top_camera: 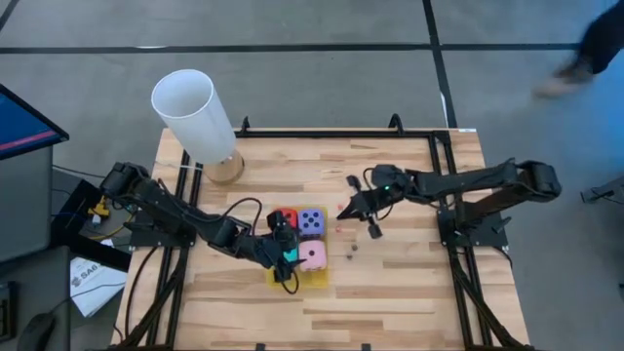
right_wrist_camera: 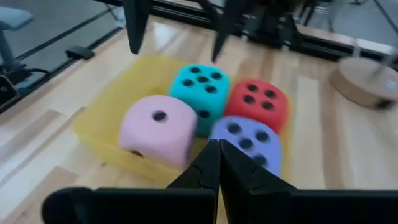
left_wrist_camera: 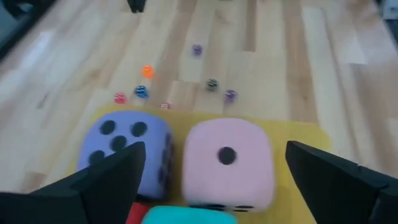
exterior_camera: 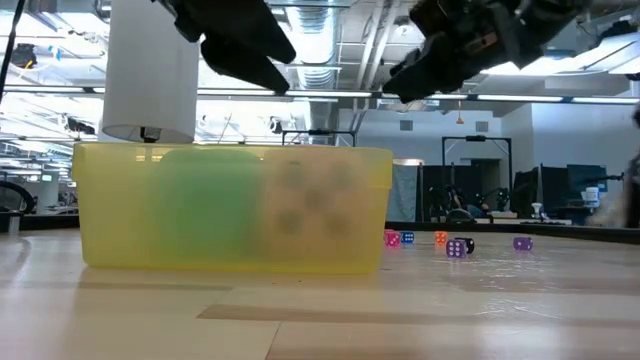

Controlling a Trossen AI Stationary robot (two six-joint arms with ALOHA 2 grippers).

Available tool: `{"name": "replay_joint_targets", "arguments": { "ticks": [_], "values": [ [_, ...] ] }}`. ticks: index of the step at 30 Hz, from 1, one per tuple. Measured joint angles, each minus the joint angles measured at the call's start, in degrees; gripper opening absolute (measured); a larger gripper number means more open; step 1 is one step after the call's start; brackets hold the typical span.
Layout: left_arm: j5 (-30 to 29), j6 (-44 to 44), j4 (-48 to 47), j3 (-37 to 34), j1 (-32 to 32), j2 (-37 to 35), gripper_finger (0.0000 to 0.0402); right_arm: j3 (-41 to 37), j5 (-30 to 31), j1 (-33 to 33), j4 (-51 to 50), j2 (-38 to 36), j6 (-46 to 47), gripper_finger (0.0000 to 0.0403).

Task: Pick & Place Dice
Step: Put the red die into the yellow bin

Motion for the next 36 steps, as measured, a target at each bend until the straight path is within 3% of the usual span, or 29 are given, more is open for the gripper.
{"name": "replay_joint_targets", "arguments": {
  "ticks": [5,20,26,36],
  "values": [
    [-2.1,3.4,0.3,0.0,3.0,0.0,0.033,-2.3,0.1,-2.8,-0.4,-2.8,0.3,0.0],
    [-1.8,13.8,1.1,0.0,15.0,0.0,0.0202,-2.3,0.0,-4.4,0.0,-2.1,0.3,0.0],
    [6.4,19.0,5.7,0.0,18.5,0.0,0.0159,-2.3,0.0,-4.4,0.0,-2.1,0.3,0.0],
    [10.4,24.2,13.8,-1.6,21.2,-0.2,0.011,-2.3,0.0,-4.4,0.3,-2.1,-0.2,0.0]
  ]
}}
